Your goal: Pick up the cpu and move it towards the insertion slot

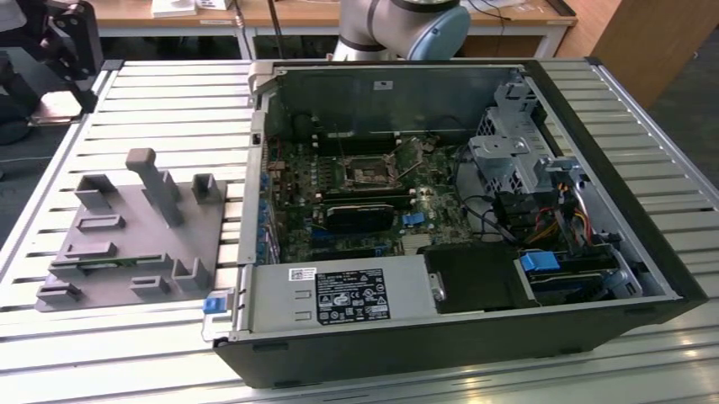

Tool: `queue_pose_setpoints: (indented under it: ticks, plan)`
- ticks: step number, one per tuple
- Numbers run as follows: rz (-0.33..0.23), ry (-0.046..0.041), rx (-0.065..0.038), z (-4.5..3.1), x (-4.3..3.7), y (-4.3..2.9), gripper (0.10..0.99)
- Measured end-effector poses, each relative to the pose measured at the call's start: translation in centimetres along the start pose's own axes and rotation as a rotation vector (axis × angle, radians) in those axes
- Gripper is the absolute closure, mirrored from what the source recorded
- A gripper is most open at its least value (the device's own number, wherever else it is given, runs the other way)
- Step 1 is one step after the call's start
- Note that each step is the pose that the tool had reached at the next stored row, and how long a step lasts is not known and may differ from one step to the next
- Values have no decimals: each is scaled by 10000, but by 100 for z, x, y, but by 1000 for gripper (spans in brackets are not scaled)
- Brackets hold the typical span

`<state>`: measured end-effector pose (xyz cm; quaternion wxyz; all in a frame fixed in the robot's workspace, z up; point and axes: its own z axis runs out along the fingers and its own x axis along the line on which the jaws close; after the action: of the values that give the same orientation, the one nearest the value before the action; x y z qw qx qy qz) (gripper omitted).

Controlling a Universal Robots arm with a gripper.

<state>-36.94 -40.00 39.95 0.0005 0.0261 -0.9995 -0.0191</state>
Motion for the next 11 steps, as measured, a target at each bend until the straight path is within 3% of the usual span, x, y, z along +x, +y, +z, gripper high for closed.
queue_pose_setpoints:
  ticks: [11]
  plan:
    - [0, 0, 0, 0, -174, -9, 541]
